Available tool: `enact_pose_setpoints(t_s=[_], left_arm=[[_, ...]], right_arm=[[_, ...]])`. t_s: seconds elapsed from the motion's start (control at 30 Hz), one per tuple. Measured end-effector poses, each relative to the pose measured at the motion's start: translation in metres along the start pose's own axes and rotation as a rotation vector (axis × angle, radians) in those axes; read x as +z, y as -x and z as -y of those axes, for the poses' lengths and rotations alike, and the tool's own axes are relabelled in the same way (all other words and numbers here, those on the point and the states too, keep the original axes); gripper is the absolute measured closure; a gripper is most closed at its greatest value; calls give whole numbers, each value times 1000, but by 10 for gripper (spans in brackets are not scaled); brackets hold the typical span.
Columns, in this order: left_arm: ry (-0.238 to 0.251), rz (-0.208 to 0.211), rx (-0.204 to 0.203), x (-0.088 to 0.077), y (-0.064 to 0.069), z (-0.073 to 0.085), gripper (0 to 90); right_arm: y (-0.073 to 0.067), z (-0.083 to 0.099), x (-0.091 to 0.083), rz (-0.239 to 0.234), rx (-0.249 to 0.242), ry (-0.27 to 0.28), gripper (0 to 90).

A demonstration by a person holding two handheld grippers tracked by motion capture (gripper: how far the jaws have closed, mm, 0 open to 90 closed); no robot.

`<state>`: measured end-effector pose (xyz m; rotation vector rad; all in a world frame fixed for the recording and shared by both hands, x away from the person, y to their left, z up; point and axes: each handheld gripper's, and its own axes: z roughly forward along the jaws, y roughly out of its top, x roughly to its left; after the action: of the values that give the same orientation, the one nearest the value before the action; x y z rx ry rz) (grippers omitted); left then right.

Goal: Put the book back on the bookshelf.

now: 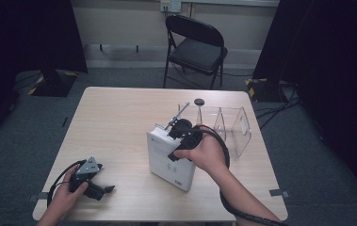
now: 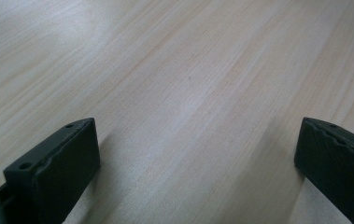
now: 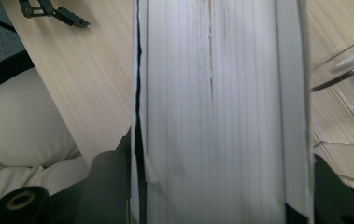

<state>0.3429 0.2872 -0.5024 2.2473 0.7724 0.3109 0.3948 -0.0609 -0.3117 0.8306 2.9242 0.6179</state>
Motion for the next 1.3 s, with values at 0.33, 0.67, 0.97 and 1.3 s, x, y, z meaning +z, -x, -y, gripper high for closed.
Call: enact_pose_setpoints(t_s=[0.33, 0.67, 0.97, 1.3], left_arm=[[0, -1, 0, 0, 0, 0, 0], [0, 0, -1, 0, 0, 0, 0], [0, 0, -1, 0, 0, 0, 0], [0, 0, -1, 0, 0, 0, 0]], right_arm=[[5, 9, -8, -3, 23, -4, 518], [10, 19, -17, 2, 39, -11, 519], [13, 27, -22, 1, 51, -17, 519], [18, 37, -29, 10, 57, -23, 519]])
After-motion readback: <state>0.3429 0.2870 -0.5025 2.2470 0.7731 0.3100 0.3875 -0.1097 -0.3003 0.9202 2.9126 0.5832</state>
